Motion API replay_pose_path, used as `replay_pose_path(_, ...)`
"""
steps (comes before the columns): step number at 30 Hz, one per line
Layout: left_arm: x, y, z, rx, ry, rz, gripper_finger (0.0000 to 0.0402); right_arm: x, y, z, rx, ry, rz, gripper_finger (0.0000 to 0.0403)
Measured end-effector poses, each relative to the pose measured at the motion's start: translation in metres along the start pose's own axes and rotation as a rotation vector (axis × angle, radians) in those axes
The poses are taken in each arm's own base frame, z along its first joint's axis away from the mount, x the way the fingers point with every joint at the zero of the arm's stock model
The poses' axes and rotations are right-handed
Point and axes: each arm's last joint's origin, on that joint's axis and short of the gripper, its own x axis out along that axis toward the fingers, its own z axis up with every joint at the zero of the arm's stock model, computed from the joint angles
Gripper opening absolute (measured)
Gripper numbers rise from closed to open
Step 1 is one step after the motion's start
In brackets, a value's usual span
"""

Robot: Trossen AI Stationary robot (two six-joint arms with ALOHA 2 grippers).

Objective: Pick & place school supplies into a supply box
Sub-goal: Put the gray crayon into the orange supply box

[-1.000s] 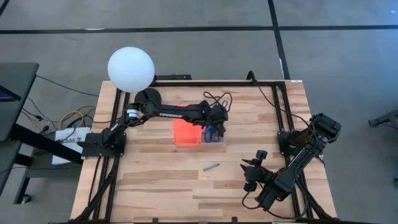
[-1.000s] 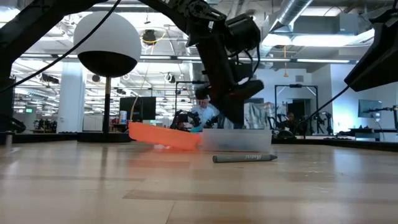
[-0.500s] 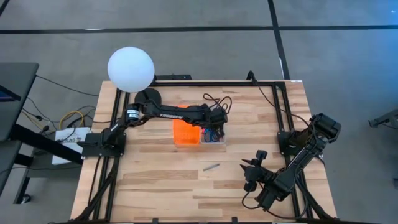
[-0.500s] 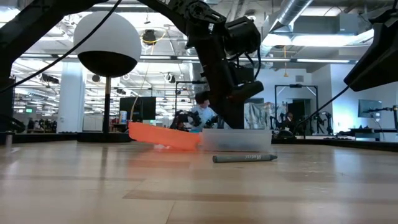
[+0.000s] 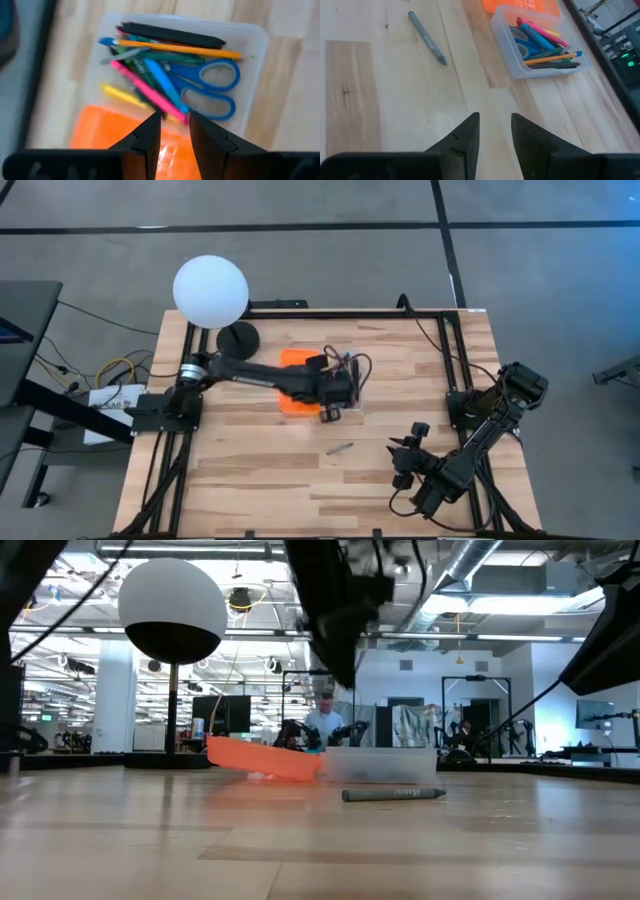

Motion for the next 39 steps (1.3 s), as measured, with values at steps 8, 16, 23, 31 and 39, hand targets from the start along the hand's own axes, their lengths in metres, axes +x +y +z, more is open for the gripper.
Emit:
replay_pose_path(8, -0.072, -0.064, -0.025, 0.18, -0.118, 0.075, 0.0098, 0.004, 0.004, 0.006, 0.01, -0.026, 0.027, 0.0106)
replay_pose_path(16, -0.104, -0.121, -0.07, 0.264, -0.213, 0.203, 0.0098, 0.016, 0.011, 0.027, -0.058, -0.092, 0.087, 0.0106)
replay_pose_path(23, -0.119, -0.148, -0.12, 0.25, -0.333, 0.267, 0.0098, 0.03, 0.007, 0.042, -0.103, -0.12, 0.084, 0.0106)
replay_pose_path(31, -0.099, -0.161, -0.168, 0.122, -0.501, 0.169, 0.0097, 0.045, 0.002, 0.059, -0.139, -0.143, 0.092, 0.0106)
replay_pose_path(39, -0.073, -0.174, -0.187, 0.152, -0.625, 0.002, 0.0097, 0.059, -0.003, 0.075, -0.178, -0.16, 0.167, 0.0106)
